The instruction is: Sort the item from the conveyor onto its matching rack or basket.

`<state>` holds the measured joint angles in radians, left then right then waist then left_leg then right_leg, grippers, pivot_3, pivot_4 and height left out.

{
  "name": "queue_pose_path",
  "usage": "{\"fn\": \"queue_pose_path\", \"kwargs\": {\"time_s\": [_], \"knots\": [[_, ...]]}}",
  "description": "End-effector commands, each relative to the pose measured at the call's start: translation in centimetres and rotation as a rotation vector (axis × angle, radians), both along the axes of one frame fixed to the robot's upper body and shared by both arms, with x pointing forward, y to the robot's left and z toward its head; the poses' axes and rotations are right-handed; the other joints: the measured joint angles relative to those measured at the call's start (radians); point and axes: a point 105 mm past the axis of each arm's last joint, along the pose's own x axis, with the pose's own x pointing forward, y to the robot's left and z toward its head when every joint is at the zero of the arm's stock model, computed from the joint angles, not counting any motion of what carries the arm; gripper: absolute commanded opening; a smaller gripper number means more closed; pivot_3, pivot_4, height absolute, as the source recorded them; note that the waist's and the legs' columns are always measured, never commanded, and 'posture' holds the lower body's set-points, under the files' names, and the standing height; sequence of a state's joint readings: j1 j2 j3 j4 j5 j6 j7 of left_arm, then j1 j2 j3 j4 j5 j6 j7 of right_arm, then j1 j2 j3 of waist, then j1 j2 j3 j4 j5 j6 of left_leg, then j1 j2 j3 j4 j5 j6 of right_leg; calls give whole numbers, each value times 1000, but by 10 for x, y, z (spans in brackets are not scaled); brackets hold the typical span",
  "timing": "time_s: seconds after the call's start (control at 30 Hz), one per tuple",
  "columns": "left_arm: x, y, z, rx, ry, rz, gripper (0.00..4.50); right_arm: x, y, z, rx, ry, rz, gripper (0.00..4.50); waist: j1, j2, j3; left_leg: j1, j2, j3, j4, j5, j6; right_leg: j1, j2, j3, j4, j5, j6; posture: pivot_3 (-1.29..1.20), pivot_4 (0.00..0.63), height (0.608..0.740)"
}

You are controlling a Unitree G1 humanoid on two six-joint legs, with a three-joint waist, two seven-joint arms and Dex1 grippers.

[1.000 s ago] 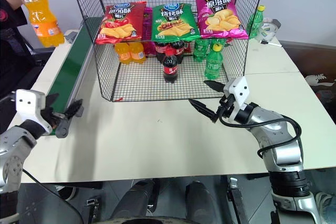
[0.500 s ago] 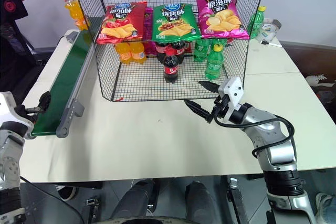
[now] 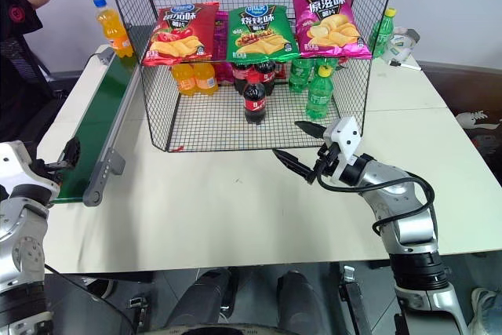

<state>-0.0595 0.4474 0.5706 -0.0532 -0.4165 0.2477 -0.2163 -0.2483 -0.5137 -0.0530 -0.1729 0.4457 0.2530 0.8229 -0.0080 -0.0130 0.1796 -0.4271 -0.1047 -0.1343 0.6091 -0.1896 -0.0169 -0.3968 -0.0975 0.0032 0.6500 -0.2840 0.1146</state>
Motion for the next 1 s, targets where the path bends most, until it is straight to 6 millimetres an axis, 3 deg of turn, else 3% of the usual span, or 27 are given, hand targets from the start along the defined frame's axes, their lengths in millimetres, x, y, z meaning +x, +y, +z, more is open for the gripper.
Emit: {"fn": "queue_pose_path", "kwargs": {"time_s": [0.03,0.53,1.0], "knots": [[-2,3,12,29,-45,2,4459,1,5,9,17,-34,4,4500,0,0,0,0,0,0,0,0,0,0,0,0,0,0,0,0,150,740],[3,0,10,64,-28,-14,4459,-4,18,11,48,-14,40,4500,0,0,0,0,0,0,0,0,0,0,0,0,0,0,0,0,150,740],[7,1,12,103,-31,-26,4459,-28,61,26,169,-70,96,4500,-1,0,0,0,0,0,0,0,0,-4,0,0,0,0,1,0,150,740]]}}
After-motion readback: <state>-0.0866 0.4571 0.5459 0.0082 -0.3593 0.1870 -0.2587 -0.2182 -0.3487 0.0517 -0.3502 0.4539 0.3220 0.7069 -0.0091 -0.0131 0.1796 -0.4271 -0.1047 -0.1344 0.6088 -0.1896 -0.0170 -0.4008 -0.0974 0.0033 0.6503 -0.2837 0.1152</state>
